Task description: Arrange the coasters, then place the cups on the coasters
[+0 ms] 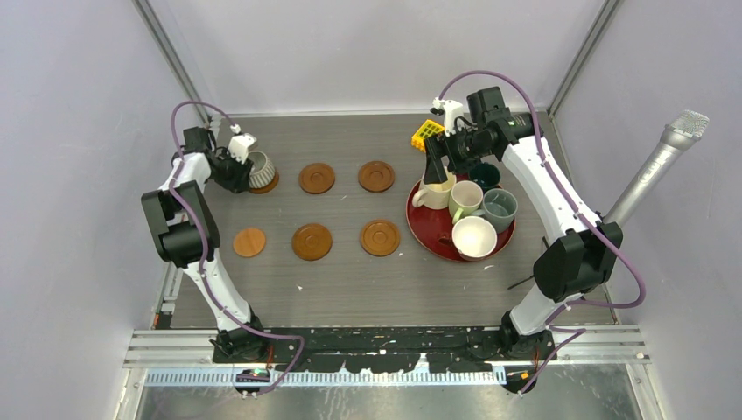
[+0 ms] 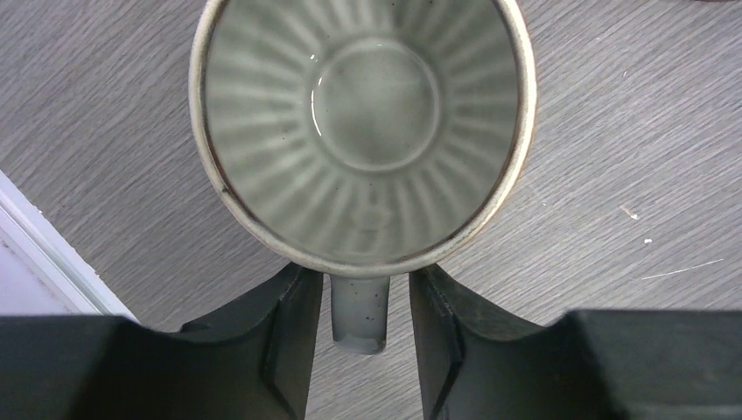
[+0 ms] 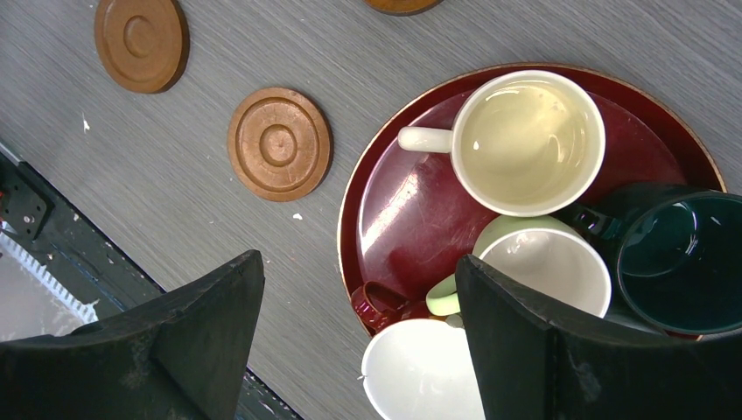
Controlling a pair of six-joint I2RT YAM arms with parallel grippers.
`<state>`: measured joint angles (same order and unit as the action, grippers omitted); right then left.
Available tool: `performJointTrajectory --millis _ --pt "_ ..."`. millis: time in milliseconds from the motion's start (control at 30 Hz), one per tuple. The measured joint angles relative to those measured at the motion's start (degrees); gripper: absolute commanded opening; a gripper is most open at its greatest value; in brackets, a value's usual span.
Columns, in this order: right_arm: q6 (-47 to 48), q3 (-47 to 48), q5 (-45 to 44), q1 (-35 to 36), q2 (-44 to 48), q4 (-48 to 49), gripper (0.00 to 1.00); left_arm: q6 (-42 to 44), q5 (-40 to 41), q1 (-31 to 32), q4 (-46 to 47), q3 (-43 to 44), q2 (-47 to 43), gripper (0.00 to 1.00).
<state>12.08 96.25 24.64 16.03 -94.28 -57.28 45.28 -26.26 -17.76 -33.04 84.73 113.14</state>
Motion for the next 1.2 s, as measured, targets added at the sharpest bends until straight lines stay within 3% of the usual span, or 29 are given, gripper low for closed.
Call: performJointTrajectory --millis 633,967,1200 --pt "0.00 -0.02 0.07 0.04 0.00 0.02 0.85 -1.79 -0.79 -0.04 -4.96 1.05 -0.90 0.64" --pt "-0.09 -1.14 0.00 0.04 0.33 0.44 0.85 -8.15 -1.97 -0.07 -10.03 9.18 -8.44 0.73" --pt "-1.55 -3.45 -0.07 -1.31 4.33 0.52 0.85 -10.99 -2.38 5.79 -12.07 10.54 -16.13 0.74"
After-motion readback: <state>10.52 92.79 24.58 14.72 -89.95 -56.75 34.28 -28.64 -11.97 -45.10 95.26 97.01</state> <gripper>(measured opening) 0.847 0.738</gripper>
